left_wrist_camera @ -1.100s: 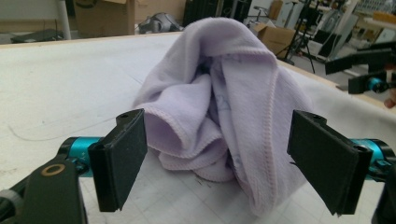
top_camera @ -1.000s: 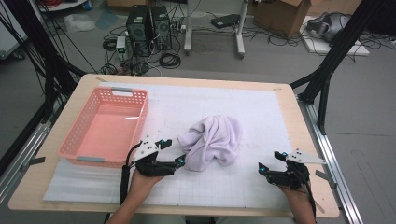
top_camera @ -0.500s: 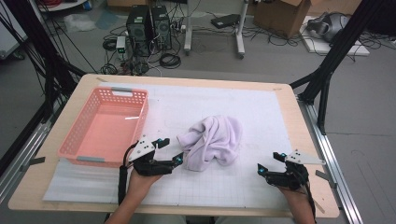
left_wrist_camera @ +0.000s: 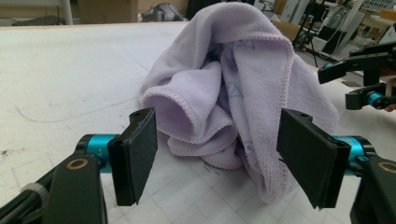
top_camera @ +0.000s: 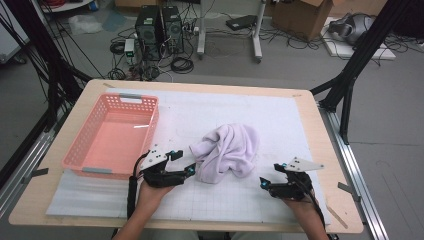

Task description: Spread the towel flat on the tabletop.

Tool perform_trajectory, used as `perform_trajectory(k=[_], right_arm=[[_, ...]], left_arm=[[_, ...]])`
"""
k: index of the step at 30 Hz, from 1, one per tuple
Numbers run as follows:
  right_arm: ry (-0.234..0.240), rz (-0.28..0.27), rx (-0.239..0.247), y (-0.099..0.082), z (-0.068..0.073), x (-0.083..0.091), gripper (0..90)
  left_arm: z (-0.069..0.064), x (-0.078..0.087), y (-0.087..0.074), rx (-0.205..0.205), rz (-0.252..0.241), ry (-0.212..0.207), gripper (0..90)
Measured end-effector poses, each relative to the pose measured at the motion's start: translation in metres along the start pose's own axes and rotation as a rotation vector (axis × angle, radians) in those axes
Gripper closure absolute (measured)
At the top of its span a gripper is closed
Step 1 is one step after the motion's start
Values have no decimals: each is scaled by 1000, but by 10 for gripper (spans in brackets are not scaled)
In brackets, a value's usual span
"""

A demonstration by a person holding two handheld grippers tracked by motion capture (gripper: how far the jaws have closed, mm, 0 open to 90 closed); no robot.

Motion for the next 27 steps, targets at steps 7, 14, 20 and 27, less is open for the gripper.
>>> perform_trajectory(k=[7, 14, 20, 27], right_arm=[[53, -20, 65, 20, 20, -23, 384], [51, 88, 130, 24, 33, -46, 831], [-39, 118, 108, -8, 9, 8, 840], [-110, 120, 33, -26, -8, 40, 661]], left_arm=[[0, -4, -2, 7, 28, -8, 322], [2, -2, -2, 10, 34, -1, 342], [5, 1, -1, 19, 22, 8, 350], [4, 0, -1, 6, 26, 5, 368]])
Point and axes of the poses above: each handheld gripper's, and its own axes: x roughly backward along the jaws, y roughly out of its top, z roughly to its left, the point moved 2 cm from there along -x, roughly forward along the jaws, and after that the axes turned 5 degrees about -y, right-handed, at the moved point
